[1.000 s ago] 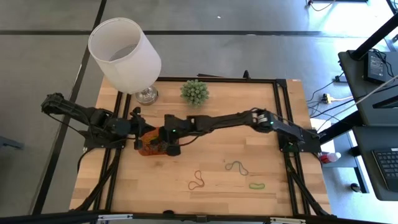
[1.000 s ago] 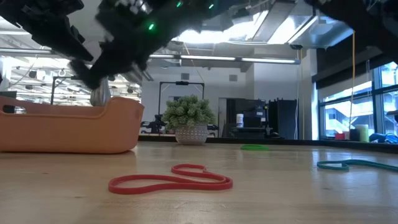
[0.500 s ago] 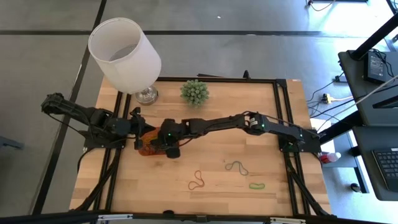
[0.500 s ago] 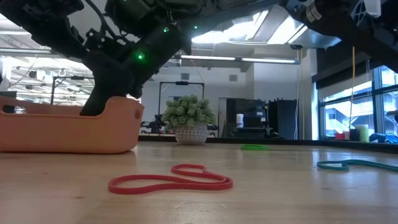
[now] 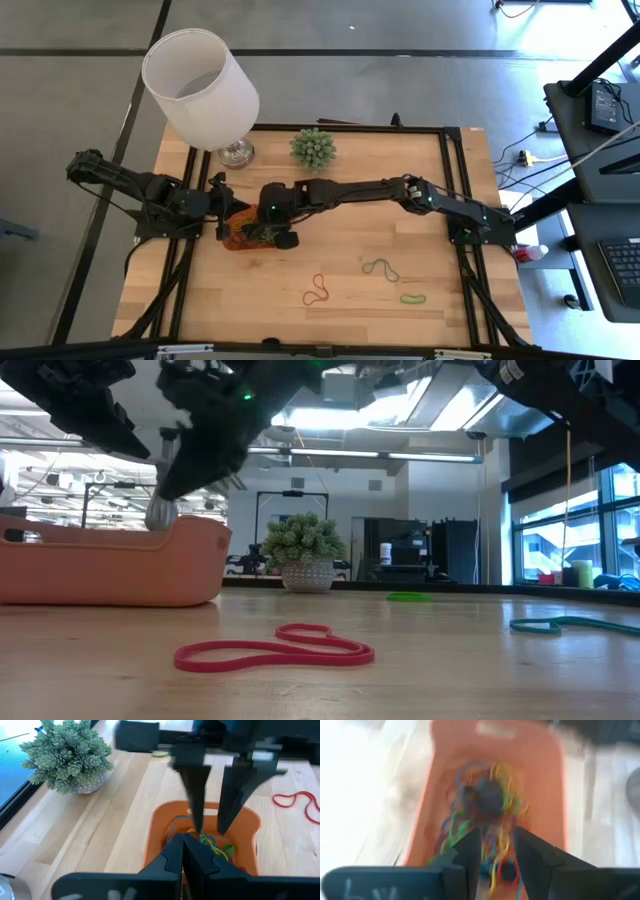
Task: Pick and place rubber bands into bin
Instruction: Put the red rubber band into the orange bin
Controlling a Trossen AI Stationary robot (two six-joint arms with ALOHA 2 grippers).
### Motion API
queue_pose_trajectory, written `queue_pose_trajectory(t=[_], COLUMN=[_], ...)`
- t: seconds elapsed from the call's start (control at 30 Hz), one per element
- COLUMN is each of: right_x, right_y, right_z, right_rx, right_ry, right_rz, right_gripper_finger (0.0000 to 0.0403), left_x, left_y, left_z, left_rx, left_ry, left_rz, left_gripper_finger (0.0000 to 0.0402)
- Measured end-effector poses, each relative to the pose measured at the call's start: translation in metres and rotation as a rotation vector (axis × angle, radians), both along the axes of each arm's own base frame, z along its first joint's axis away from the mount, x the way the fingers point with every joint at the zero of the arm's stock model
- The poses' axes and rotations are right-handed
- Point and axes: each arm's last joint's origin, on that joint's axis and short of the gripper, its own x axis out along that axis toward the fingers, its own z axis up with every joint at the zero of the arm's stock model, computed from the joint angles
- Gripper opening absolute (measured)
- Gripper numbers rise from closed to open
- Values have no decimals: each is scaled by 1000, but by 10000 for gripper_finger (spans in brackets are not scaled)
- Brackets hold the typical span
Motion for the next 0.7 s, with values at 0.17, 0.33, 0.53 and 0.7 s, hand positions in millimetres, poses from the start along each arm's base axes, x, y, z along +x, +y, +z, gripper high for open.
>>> queue_pose_trajectory(t=[0.17,0.33,0.53,0.7], right_x=[-11,-20,-32,-45], right_y=[-4,-10,-10,-11], right_z=[12,13,15,12], right_rx=[126,147,140,153], right_ry=[59,140,248,386], right_rz=[97,89,47,2], right_gripper_finger=[73,26,9,3], left_x=[0,0,0,0], left_y=[0,0,0,0], left_z=[0,1,0,1], left_rx=[3,-4,-15,-15], left_ry=[-6,-8,-6,-6], left_rz=[6,10,-3,-3], left_gripper_finger=[3,2,2,3])
